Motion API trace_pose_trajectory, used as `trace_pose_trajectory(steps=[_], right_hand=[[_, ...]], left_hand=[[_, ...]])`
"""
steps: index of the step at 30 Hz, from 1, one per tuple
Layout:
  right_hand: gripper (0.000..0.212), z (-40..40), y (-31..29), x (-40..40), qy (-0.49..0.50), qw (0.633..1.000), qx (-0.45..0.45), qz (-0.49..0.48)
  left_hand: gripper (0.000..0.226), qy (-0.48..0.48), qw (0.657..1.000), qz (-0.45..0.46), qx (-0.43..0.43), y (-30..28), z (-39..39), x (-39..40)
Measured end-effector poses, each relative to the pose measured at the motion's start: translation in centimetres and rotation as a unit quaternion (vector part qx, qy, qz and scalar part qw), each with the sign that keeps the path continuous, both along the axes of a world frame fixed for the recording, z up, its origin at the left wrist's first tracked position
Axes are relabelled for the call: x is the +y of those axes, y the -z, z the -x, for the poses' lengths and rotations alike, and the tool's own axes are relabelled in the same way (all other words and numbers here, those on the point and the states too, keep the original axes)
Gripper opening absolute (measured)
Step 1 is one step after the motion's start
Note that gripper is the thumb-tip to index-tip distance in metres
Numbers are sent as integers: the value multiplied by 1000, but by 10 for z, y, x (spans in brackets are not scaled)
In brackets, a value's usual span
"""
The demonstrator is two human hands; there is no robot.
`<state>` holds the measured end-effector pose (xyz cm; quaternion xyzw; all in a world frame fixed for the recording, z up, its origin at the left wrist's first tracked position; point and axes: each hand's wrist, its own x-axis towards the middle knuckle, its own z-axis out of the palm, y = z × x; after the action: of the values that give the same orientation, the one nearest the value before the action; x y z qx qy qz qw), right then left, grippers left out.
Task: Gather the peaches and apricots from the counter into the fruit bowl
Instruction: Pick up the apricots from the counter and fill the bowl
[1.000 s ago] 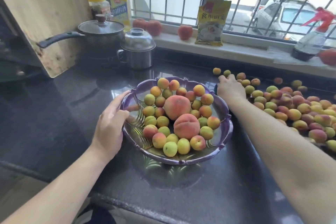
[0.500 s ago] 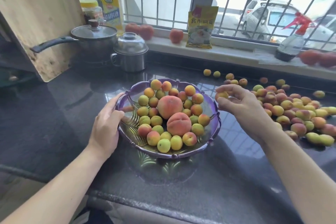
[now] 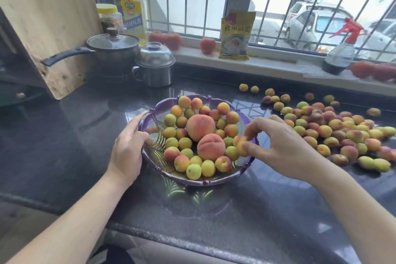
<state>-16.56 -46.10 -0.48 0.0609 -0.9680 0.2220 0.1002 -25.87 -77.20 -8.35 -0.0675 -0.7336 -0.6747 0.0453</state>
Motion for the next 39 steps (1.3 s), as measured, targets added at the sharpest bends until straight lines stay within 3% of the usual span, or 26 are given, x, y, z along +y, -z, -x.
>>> trace_pose_trajectory(steps=[6, 8, 10, 13, 17, 22, 26, 28, 31, 39], right_hand=[[18, 1, -1, 0, -7, 1000, -12, -1], [5, 7, 0, 1, 32, 998, 42, 35], [7, 20, 4, 9, 95, 988, 97, 73], [15, 55, 25, 34, 198, 969, 90, 118], [27, 110, 63, 57, 220, 975, 17, 39], [44, 184, 69, 64, 154, 981, 49, -108], [58, 246, 65, 79, 158, 948, -16, -276], [58, 269, 64, 87, 168, 932, -59, -316], [51, 287, 64, 97, 174, 930, -99, -309], [30, 258, 67, 80, 142, 962, -51, -230]], left_hand=[[57, 6, 1000, 3, 10, 2, 1, 0], [56, 8, 1000, -3, 11, 3, 1, 0], [54, 12, 1000, -14, 12, 4, 1, 0], [53, 19, 999, -23, 11, 5, 2, 2], [54, 15, 999, -47, 14, 10, 6, 2], [58, 9, 997, -81, 20, 13, 9, 3], [51, 17, 996, -86, 32, 10, 7, 6], [50, 22, 995, -87, 35, 10, 7, 6], [50, 22, 996, -82, 37, 11, 7, 5], [49, 11, 997, -67, 29, 9, 7, 5]])
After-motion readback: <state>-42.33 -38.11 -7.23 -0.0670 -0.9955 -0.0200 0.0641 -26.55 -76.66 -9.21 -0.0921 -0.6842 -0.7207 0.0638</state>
